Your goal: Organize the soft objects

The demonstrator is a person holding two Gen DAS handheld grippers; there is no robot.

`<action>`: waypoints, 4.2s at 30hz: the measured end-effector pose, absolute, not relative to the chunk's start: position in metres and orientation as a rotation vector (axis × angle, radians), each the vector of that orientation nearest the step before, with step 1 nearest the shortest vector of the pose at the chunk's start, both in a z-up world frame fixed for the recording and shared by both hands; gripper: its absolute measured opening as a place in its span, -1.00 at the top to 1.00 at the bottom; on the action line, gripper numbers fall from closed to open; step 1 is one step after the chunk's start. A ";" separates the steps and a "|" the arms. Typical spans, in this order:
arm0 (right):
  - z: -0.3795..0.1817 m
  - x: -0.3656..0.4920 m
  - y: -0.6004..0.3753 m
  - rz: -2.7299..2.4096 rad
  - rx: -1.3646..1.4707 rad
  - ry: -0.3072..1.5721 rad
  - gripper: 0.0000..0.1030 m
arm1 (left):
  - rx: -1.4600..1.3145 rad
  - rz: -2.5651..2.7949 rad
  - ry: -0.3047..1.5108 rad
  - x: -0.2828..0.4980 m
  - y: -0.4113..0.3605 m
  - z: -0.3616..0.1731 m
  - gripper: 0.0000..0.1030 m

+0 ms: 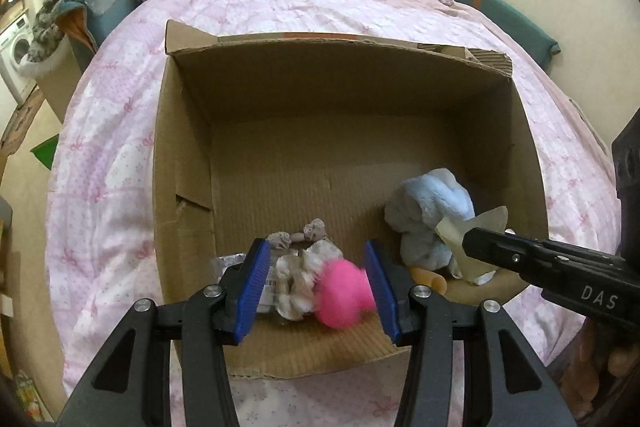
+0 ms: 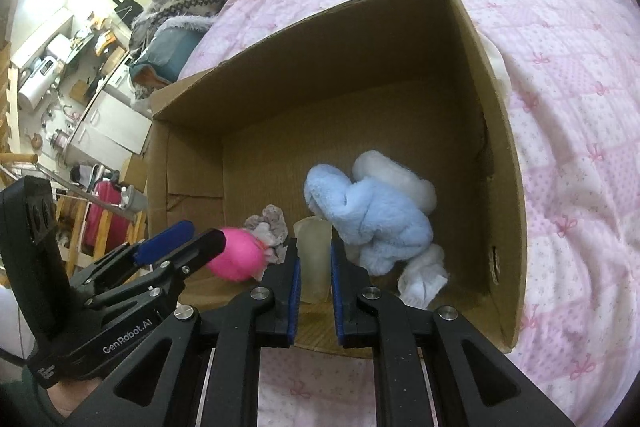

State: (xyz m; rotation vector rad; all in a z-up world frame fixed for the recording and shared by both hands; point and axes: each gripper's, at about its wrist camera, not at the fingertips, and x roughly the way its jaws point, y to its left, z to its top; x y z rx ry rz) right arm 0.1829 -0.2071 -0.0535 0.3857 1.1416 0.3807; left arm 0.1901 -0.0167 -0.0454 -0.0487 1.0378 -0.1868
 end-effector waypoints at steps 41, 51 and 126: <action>0.049 0.112 -0.224 0.233 0.213 0.837 -0.55 | -0.072 -0.060 0.762 0.117 0.034 0.073 -0.52; 0.046 0.077 -0.223 0.190 0.195 0.805 -0.97 | -0.053 -0.074 0.791 0.081 0.032 0.061 -0.59; 0.016 0.068 -0.212 0.123 0.108 0.783 -1.00 | -0.071 -0.066 0.799 0.075 0.029 0.029 -0.99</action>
